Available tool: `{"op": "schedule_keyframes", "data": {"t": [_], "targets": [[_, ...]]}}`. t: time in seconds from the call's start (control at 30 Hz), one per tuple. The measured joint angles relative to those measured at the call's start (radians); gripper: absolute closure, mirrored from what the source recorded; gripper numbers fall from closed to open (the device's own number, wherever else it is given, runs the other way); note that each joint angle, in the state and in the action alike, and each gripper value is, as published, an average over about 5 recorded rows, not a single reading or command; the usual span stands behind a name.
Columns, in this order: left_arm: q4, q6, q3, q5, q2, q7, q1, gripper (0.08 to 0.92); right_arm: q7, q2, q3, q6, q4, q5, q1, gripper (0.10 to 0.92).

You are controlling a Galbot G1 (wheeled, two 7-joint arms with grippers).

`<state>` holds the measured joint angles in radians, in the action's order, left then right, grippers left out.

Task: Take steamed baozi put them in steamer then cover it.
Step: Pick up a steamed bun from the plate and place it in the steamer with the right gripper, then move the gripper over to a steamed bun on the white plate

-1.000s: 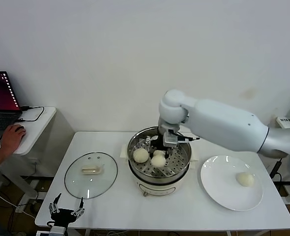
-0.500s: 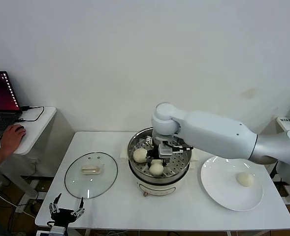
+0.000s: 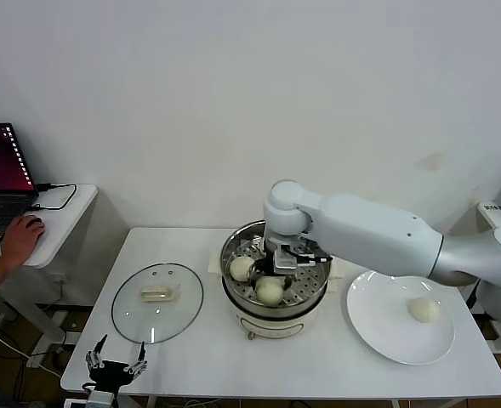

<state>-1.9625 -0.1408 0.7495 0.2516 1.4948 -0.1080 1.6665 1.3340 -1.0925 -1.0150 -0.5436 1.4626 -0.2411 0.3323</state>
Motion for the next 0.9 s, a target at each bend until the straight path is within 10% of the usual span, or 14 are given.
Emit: {"op": "schedule_keyframes", "data": {"t": [0.9], "targets": [[-0.040,-0.015,-0.032,-0.037,-0.027,-0.016,0.012,0.177,-0.063,0.491,0.263,0.664,-0.048,0.225,-0.056,0.203]]}}
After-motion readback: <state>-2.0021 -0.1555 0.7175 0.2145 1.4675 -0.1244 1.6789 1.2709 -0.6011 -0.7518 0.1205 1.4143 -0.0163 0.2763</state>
